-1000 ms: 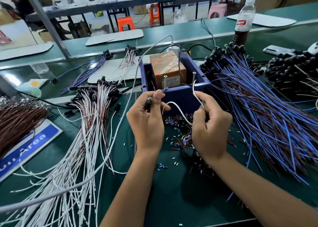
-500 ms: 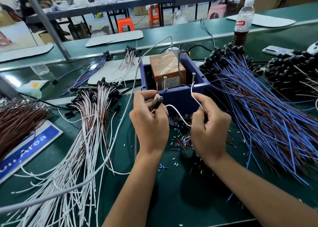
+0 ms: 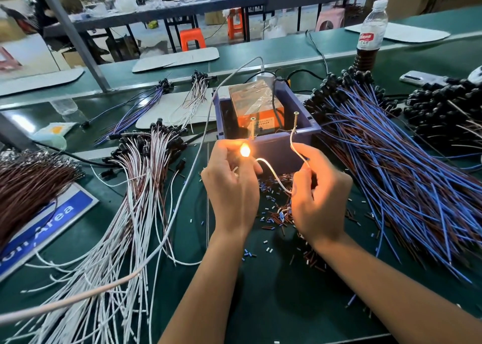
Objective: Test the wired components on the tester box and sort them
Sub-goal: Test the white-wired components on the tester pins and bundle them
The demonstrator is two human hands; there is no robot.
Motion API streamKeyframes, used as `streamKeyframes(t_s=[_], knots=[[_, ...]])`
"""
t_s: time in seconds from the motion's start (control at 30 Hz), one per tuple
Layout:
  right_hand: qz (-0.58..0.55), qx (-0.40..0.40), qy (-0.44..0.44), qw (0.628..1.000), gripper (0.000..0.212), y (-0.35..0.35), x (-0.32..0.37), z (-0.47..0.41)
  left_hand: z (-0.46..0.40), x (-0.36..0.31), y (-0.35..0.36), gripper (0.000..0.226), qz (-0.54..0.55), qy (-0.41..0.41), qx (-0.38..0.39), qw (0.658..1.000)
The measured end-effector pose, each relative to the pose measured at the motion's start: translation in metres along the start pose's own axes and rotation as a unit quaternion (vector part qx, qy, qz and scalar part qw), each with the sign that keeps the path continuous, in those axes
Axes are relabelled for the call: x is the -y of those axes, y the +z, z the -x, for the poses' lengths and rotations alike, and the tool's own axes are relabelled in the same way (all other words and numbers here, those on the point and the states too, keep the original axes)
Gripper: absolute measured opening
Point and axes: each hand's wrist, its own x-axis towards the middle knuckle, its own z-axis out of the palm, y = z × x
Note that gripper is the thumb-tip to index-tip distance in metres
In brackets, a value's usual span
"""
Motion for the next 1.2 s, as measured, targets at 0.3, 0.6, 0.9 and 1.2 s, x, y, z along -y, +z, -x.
streamKeyframes(t_s=[0.3,0.6,0.9,1.2], knots=[[-0.033,-0.059,0.034,0.997,0.037,-0.001,-0.004,-0.002,-0.004,-0.013,0.0,0.008,0.045,0.078,-0.136,0.987],[-0.071,-0.125,0.135,0.98,0.055,-0.065,-0.009,-0.039,-0.004,-0.058,0.072,0.009,0.093,0.093,-0.083,0.988],[0.027,-0.275,0.259,0.925,0.048,-0.239,-0.068,-0.085,0.032,-0.124,0.225,0.01,0.13,0.022,0.149,0.98],[0.388,-0.259,0.264,0.844,0.047,-0.355,-0.096,-0.071,0.073,-0.157,0.332,0.009,0.152,-0.19,0.355,0.903]])
